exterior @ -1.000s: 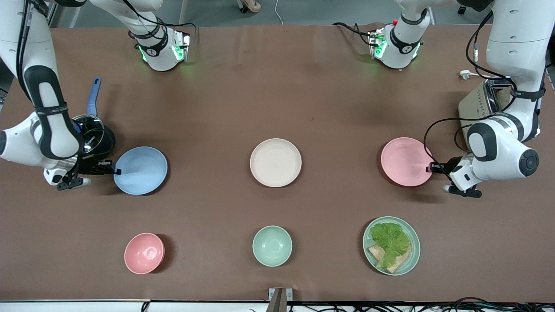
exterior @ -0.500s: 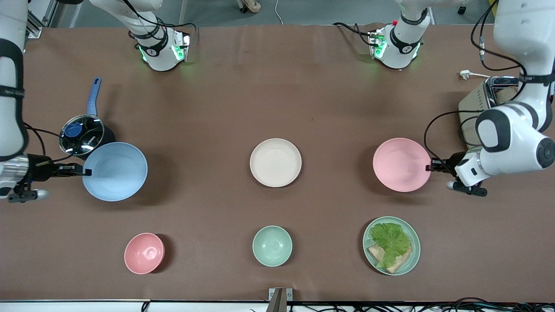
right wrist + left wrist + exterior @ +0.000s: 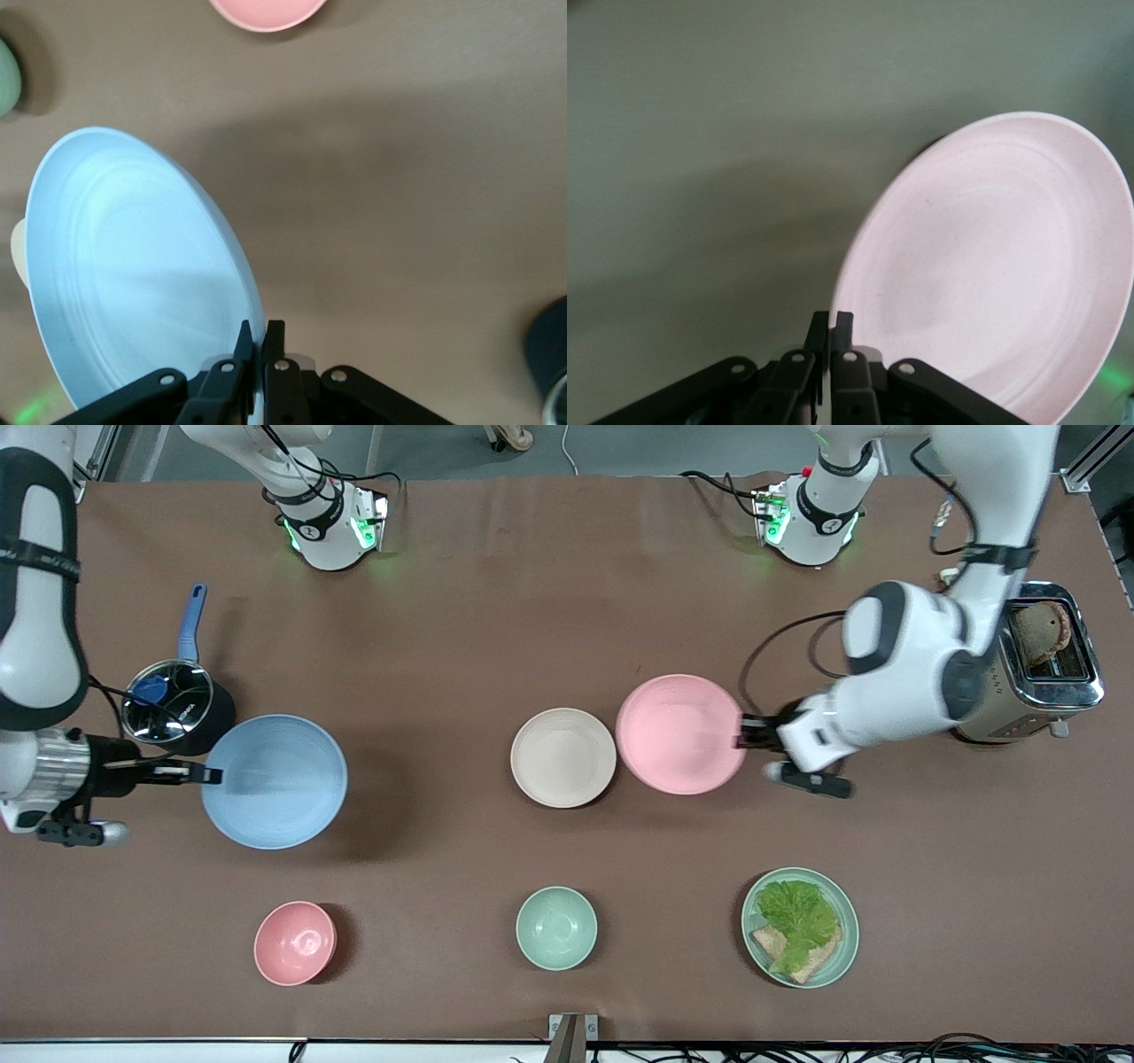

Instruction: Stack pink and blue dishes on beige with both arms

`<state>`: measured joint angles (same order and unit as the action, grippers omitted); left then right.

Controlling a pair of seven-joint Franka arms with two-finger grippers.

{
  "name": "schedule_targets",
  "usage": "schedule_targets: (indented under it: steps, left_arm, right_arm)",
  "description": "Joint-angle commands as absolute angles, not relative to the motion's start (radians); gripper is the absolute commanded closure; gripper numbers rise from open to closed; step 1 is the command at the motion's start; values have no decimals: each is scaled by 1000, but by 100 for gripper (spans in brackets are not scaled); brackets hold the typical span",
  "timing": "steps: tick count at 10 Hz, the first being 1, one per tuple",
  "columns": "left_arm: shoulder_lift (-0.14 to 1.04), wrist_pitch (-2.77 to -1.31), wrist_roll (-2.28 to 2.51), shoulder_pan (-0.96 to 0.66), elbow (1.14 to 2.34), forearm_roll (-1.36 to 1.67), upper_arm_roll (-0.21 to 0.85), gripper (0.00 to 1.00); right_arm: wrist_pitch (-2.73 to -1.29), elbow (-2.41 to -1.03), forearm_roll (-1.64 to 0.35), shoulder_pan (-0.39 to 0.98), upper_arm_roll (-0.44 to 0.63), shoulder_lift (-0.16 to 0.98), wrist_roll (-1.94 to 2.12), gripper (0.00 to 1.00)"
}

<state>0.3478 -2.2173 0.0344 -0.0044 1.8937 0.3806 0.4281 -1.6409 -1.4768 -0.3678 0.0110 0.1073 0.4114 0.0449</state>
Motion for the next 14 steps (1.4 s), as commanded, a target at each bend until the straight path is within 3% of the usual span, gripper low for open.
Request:
schedule_targets:
  steps: [1,5,10,11,12,13,14]
  left_arm:
    - [545,-2362,128,-18,1833,376,512,99]
    - [727,-2624,294,-170,1792,358,511,96]
    - [736,-2590,314,-163,1816,169,505,89]
    - [735,-2541,314,-161,1813,137,500,81]
    - [735,-2533,314,-160,1813,130,500,34]
    - [730,-2531,314,-160,1813,129,500,0]
    - [713,-2505,316,-149,1812,129,502,0]
  right_arm:
    - [-1663,-1540,-344,2,36,348,-43,99]
    - [-1830,-1744,-344,0,-86,238,-146,99]
    - [-1945,-1863,-351,0,-227,202,-232,99]
    - [-1991,-1894,-356,2,-256,204,-257,99]
    - [-2040,-1916,-356,0,-305,209,-285,99]
    - [-2078,-1942,-356,5,-337,210,-314,99]
    - [-2148,-1971,-356,3,-386,215,-360,99]
